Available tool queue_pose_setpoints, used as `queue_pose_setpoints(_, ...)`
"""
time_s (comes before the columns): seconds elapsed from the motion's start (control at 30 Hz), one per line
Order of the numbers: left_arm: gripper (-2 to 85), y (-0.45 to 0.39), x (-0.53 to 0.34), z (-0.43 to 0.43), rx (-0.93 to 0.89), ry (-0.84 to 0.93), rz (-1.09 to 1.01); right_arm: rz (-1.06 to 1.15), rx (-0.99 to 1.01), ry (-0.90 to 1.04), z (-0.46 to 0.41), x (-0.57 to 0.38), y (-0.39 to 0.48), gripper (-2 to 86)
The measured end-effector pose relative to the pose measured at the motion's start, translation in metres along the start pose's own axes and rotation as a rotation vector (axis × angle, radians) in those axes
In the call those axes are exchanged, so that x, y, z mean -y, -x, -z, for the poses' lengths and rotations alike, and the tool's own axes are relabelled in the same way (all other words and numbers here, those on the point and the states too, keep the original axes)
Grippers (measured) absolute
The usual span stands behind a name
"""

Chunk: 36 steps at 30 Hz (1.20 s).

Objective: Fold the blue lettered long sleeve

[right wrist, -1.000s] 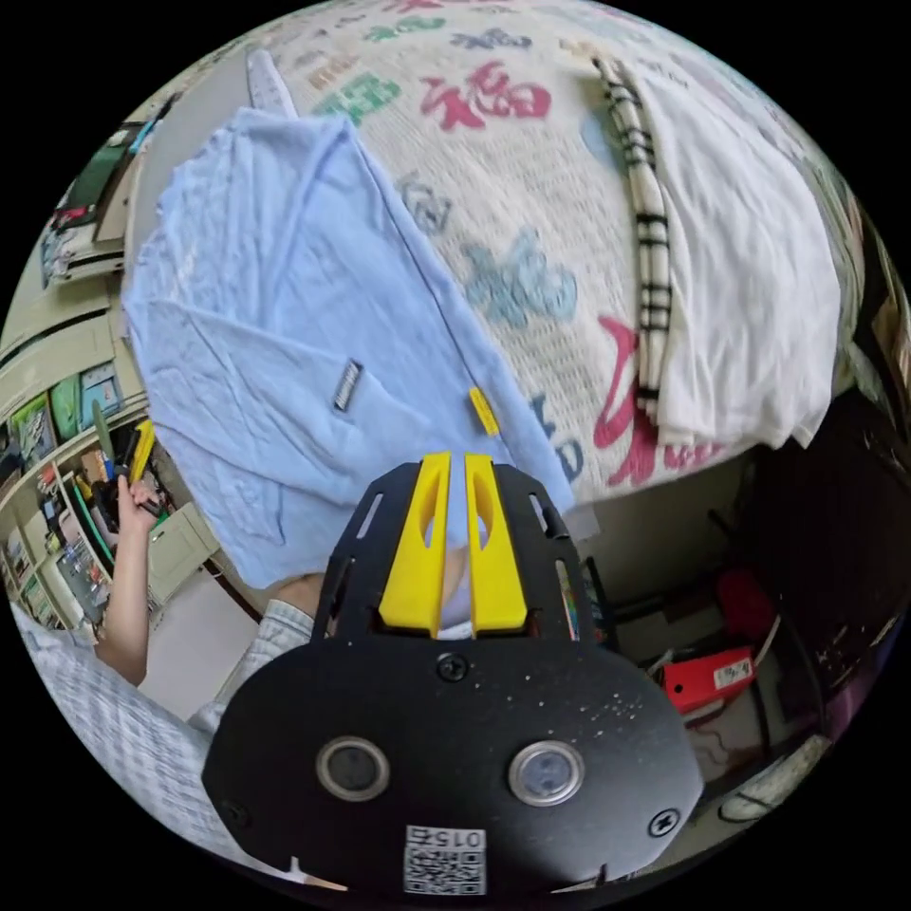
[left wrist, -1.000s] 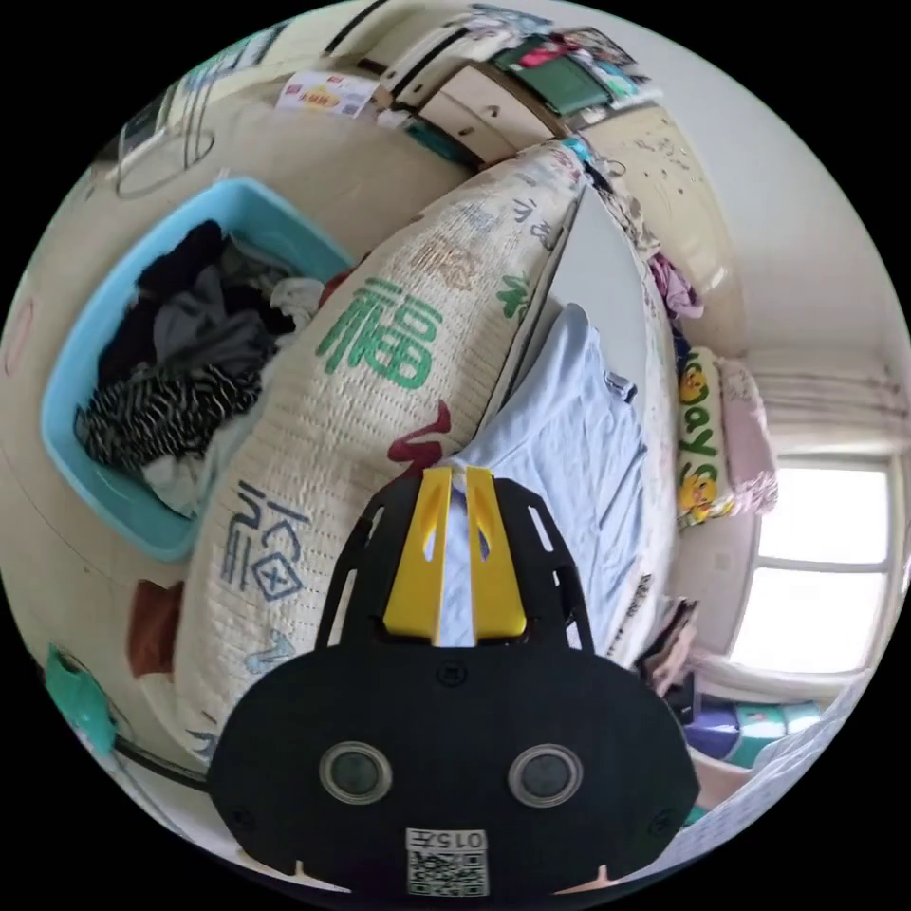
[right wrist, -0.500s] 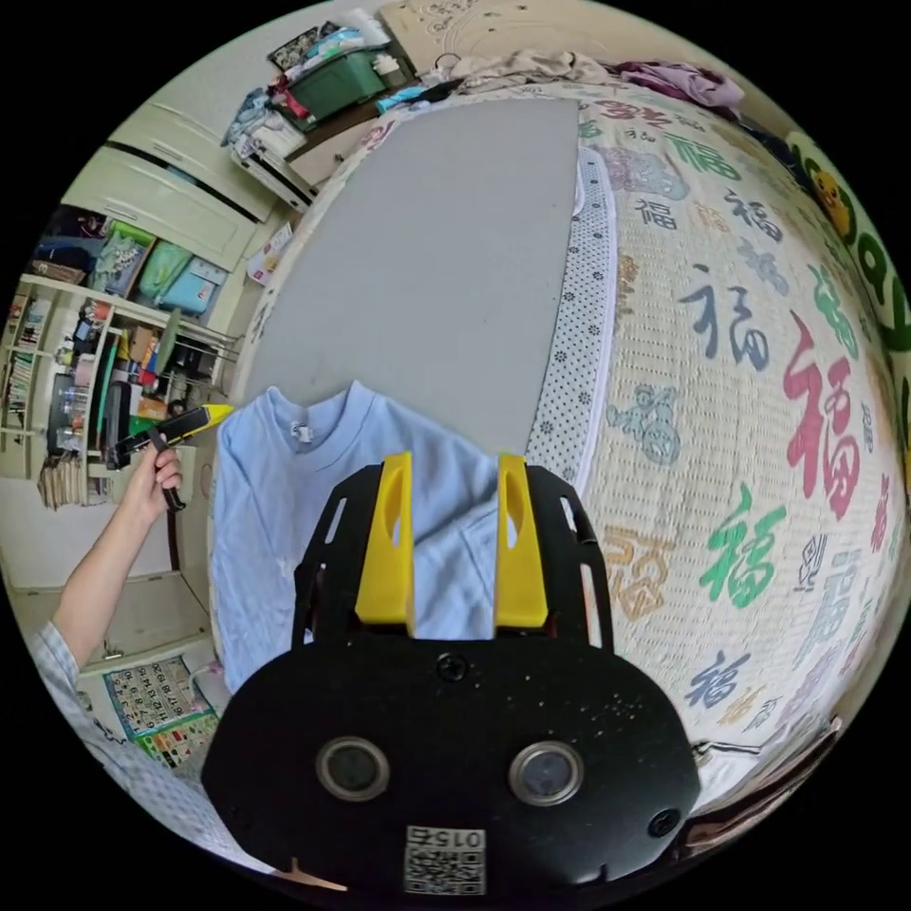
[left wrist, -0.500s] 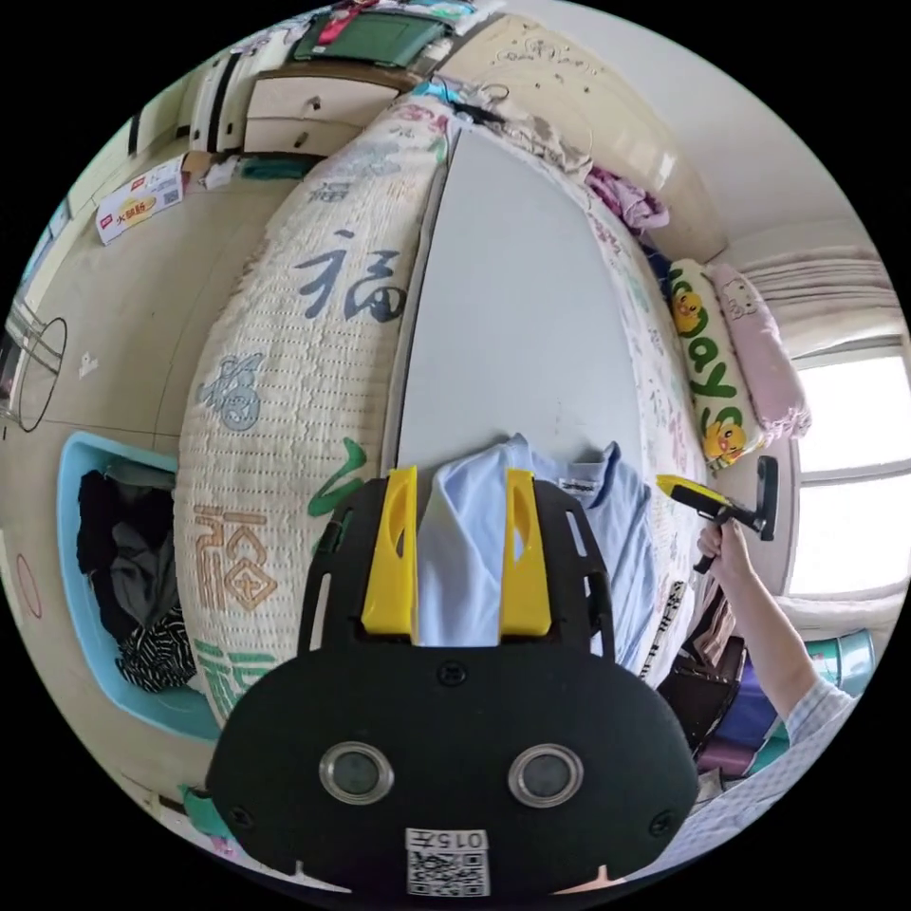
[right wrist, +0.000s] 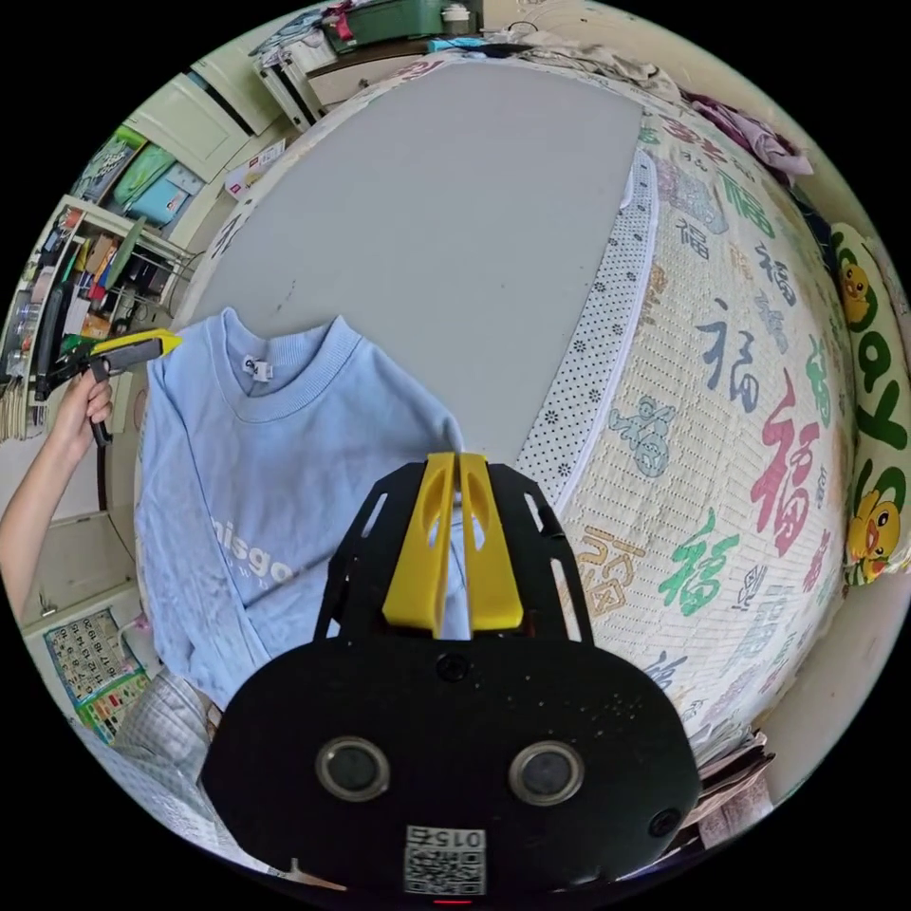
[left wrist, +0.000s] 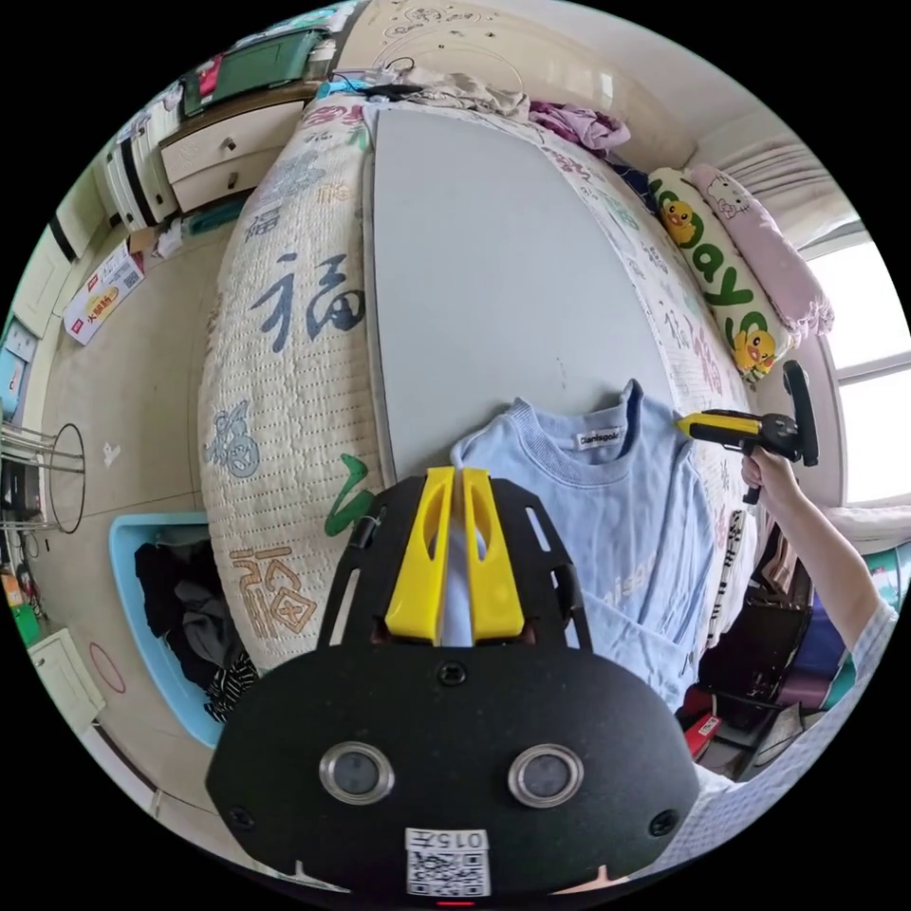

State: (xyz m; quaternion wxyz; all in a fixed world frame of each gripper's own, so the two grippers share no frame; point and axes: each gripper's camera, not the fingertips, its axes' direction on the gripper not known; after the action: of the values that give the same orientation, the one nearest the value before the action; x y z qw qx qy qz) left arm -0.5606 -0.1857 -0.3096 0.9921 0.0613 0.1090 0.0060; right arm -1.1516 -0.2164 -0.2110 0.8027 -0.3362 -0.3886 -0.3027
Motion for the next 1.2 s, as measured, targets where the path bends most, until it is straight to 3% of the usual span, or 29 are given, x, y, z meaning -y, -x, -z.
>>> queue_pose_setpoints(0.3,-0.1,-0.004,0.004,0.079,-0.087,-0.249,0.024,-0.148,-0.033,-0.188,0.092,-0.014,-0.021,-0.4)
queue_pose_setpoints(0.5,-0.1,-0.037,-0.043,0.141,-0.147,-0.367,-0.205,-0.113,0.07,-0.358,0.148,-0.103,-0.017,-0.3)
queue_pose_setpoints(0.63,-0.1,-0.047,-0.157,0.149,-0.234,-0.285,-0.295,-0.068,0.201,-0.27,0.13,-0.238,0.006,-0.3)
queue_pose_setpoints(0.8,-0.2,-0.041,-0.292,0.096,-0.333,-0.038,-0.114,-0.178,0.32,-0.021,0.05,-0.37,0.034,-0.1)
queue_pose_setpoints(0.87,-0.2,-0.044,-0.334,0.057,-0.264,0.084,-0.044,-0.184,0.312,0.083,0.009,-0.399,0.049,0.1)
queue_pose_setpoints(0.97,0.0,-0.044,-0.36,0.021,-0.168,0.216,0.023,-0.213,0.273,0.201,-0.048,-0.431,0.066,0.7)
queue_pose_setpoints(1.03,0.0,-0.039,-0.365,0.023,-0.21,0.205,0.066,-0.304,0.226,0.266,-0.064,-0.453,0.064,1.6)
queue_pose_setpoints(1.2,0.6,-0.027,-0.364,0.049,-0.151,0.208,0.128,-0.382,0.327,0.156,-0.042,-0.495,0.067,5.1)
